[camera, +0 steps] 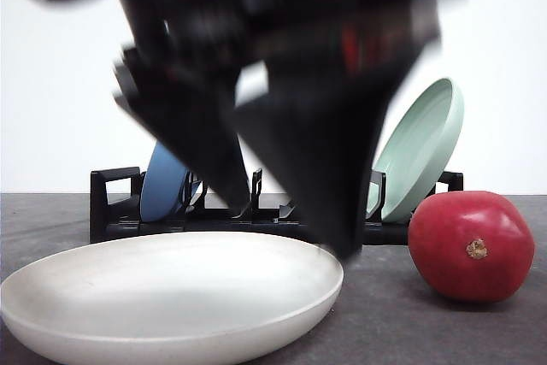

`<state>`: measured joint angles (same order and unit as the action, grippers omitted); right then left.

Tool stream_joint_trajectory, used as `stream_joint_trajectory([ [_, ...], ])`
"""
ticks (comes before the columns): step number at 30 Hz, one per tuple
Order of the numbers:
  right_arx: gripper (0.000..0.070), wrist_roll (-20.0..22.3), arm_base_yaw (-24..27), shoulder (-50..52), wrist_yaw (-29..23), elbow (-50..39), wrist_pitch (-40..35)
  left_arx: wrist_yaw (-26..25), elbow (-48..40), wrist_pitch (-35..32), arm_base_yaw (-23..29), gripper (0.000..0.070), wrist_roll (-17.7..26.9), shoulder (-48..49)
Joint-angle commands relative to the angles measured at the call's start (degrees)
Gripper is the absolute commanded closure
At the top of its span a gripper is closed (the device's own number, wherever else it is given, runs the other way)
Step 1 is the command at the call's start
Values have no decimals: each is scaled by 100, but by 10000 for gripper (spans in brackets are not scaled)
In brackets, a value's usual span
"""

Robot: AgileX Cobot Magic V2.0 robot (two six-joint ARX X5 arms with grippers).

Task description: Place pomegranate in white plate

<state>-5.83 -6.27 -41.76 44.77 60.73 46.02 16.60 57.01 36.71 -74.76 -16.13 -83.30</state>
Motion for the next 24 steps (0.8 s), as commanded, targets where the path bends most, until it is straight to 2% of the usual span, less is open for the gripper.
stream_joint_trajectory([
  [1,68,-16,-133,-194,-24,67,118,32,57,43,-74,135,-239,196],
  [4,68,-11,-365,-513,-86,66,477,31,57,212,-74,135,-498,748],
  [11,67,223,-843,-1519,-926,52,1270,33,57,559,-74,116,-913,2178],
  [14,66,224,-976,-1970,-1342,46,1346,35,57,698,-74,50,-1042,2783],
  [20,61,213,-1137,-2820,-2077,46,1322,33,57,1076,-74,63,-1050,3759],
  [22,13,201,-1172,-3099,-2158,46,1315,36,57,1239,-74,63,-1052,4020],
  [24,0,197,-1196,-3386,-2224,46,1313,38,57,1385,-74,63,-1050,4271],
])
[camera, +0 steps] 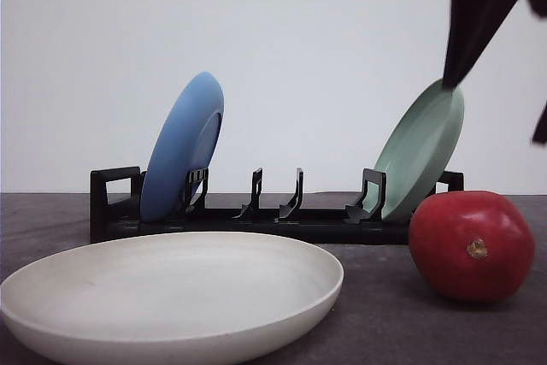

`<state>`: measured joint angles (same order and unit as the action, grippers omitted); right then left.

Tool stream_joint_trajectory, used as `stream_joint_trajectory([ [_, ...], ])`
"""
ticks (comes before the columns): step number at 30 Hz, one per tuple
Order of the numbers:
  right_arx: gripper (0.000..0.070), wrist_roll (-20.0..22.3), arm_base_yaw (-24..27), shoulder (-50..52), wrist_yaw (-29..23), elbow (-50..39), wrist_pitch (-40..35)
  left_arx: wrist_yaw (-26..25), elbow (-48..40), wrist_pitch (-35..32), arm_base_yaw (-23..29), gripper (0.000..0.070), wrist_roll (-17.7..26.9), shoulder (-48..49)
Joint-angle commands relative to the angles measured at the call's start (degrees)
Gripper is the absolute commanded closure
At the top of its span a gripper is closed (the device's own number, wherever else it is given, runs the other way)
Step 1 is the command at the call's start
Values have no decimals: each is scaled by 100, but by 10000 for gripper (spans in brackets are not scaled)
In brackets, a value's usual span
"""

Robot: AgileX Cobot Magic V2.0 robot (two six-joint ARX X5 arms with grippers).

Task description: Place pomegranate in white plate

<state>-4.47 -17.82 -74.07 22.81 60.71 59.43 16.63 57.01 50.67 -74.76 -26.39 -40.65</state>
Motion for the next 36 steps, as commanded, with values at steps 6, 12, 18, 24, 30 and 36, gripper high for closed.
stream_joint_trajectory([
  [6,0,-48,-144,-920,-72,48,-282,182,57,235,-74,63,-32,630],
  [12,0,-319,-304,-1539,-81,48,-649,185,57,254,-74,63,-161,1011],
  [18,0,-553,-487,-2008,-170,46,-841,187,57,254,-74,63,-183,1090],
  [24,26,-581,-654,-2245,-519,46,-759,187,57,256,-74,63,-183,1081],
  [30,233,-761,-740,-2256,-466,141,-605,219,57,253,-74,63,-179,1079],
  [36,233,-753,-1152,-2444,-422,1083,106,305,57,251,-74,63,-177,1079],
])
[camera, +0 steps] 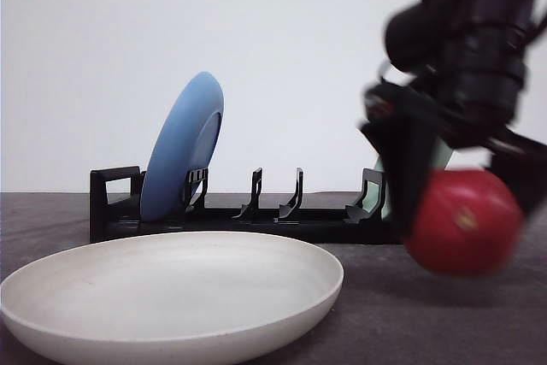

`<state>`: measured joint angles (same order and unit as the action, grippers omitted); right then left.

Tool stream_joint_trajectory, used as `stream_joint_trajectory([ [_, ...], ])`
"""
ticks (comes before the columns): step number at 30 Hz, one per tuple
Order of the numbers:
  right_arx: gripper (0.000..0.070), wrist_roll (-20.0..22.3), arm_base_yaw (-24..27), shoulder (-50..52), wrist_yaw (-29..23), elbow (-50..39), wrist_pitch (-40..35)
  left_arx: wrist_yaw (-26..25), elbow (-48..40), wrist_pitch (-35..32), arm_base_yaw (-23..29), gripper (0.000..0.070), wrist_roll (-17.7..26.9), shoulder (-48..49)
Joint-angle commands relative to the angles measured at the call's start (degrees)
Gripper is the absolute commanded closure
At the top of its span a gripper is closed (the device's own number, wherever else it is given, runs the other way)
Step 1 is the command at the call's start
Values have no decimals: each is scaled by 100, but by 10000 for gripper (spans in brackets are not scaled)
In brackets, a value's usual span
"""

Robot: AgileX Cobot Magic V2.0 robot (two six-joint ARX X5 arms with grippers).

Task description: Place pomegranate in white plate

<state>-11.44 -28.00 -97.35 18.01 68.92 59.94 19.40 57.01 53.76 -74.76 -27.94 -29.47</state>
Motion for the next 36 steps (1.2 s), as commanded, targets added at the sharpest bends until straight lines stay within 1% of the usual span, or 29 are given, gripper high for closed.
stream_joint_trajectory([
  [1,233,-52,-248,-183,60,469,172,31,57,-59,-74,63,-20,-39],
  [5,233,-60,-843,-553,58,1244,333,31,57,-58,-74,63,-19,-39],
  [9,233,-108,-1457,-975,37,1770,189,77,57,-59,-74,63,-20,-39],
  [14,233,-142,-2064,-1395,-11,1918,-412,187,57,-57,-74,63,-19,-39],
  [17,232,-138,-2285,-1576,-28,1918,-700,296,57,-56,-74,63,-20,-39],
  [20,232,-143,-2413,-1697,-71,1918,-888,402,57,-57,-74,63,-17,-39],
  [22,232,-144,-2458,-1736,-195,1918,-934,419,57,-55,-74,63,-19,-39],
  [25,231,-142,-2470,-1741,-418,1918,-922,420,57,-57,-74,63,-17,-39],
  [29,228,-137,-2472,-1741,-455,1918,-841,445,57,-57,-74,63,-19,-39],
  [31,209,-113,-2469,-1741,-455,1918,-748,476,57,-57,-74,63,-20,-39],
  [34,200,-94,-2474,-1741,-455,1916,-667,481,57,-59,-74,63,-20,-39],
  [36,166,-96,-2492,-1741,-455,1915,-670,479,57,-57,-74,63,-20,-39],
])
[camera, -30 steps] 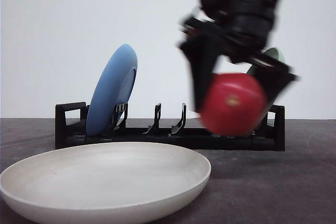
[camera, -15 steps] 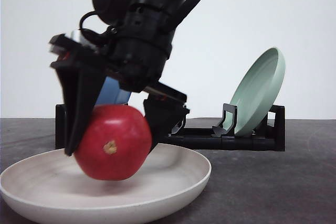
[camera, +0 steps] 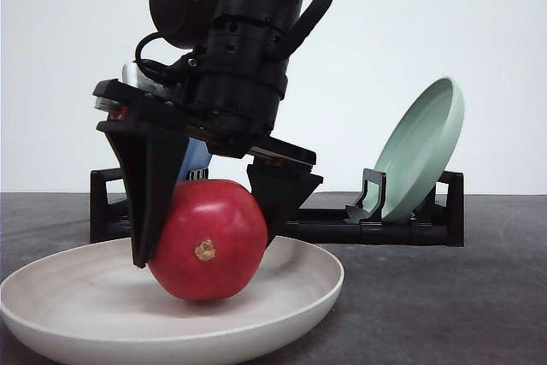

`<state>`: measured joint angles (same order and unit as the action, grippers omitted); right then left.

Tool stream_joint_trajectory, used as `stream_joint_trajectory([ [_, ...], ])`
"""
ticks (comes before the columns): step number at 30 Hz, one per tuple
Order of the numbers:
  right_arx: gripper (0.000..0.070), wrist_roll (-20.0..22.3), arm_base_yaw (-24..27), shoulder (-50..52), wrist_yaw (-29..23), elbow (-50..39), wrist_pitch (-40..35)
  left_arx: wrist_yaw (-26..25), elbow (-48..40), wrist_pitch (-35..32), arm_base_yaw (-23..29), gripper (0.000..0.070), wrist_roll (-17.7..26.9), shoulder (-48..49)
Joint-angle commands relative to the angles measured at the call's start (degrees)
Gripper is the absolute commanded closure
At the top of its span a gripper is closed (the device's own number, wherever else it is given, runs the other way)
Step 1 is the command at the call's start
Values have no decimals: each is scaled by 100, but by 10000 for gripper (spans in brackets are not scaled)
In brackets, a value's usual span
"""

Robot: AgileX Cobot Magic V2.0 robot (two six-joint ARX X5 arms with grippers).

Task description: Place pomegranate in white plate

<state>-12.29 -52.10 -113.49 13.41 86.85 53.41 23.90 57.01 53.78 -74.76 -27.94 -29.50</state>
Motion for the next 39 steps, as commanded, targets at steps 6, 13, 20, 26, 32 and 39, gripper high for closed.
stream_joint_trajectory([
  [6,0,-1,-92,-127,7,122,2,28,57,-59,-74,63,-24,-37],
  [13,0,196,-29,83,-3,195,90,28,57,-59,-74,63,-46,-37],
  [20,0,291,199,1262,-51,473,507,28,57,-57,-74,63,-43,-37],
  [26,0,379,353,2908,-761,468,1282,28,57,-58,-74,63,-41,-37],
  [32,0,360,389,4729,-1048,182,1613,28,57,-93,-74,63,-38,-37],
  [39,0,60,389,6836,-1527,-1077,1076,31,57,-292,-74,64,222,-37],
])
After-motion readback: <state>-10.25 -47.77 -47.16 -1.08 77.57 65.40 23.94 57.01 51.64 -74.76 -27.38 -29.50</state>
